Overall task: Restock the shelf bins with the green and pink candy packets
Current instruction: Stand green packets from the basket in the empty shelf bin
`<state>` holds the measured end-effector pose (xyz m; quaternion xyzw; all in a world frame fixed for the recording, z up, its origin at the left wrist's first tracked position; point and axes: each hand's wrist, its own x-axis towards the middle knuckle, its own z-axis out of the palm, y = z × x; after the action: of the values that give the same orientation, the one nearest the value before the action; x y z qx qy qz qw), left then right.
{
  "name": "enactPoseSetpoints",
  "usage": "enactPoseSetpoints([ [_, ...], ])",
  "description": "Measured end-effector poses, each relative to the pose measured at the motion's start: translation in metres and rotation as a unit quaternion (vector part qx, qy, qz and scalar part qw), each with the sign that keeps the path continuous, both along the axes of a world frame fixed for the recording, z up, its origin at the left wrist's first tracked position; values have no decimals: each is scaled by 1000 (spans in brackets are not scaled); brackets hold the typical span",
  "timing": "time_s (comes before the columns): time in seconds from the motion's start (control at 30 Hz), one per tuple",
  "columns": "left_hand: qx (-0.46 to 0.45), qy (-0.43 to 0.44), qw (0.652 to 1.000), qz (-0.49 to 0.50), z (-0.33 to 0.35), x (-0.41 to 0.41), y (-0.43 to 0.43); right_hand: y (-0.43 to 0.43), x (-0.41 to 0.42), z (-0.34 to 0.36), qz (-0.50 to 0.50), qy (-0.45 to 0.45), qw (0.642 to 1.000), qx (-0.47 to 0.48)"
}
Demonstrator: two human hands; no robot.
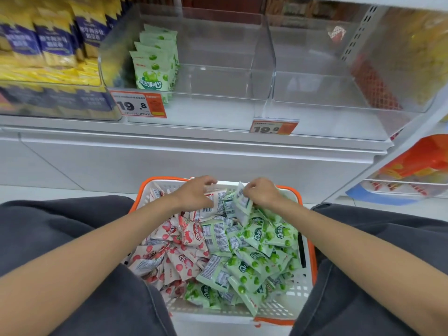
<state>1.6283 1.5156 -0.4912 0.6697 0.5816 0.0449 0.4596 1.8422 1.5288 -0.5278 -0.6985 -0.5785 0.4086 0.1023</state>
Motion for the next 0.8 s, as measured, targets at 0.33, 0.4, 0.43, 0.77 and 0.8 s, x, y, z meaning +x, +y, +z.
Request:
enactPoseSetpoints([
  [0.33, 14, -150, 988, -30, 13, 0, 0, 15, -9, 70, -143, 331, 915, -180],
  [0.4, 13, -164, 986, -8, 15, -2, 0, 14, -10, 71, -137, 337, 912, -191],
  [0.43, -9, -170, 985, 13, 17, -1, 0, 14, -13, 71, -130, 320, 923, -170],
  [0.77, 36, -175, 959, 220, 29, 7, 7, 1, -57, 77, -24, 271, 960, 67],
  [0.8, 102, -138, 964, 206, 28, 5, 9, 0, -60, 79, -22, 285, 956, 69],
])
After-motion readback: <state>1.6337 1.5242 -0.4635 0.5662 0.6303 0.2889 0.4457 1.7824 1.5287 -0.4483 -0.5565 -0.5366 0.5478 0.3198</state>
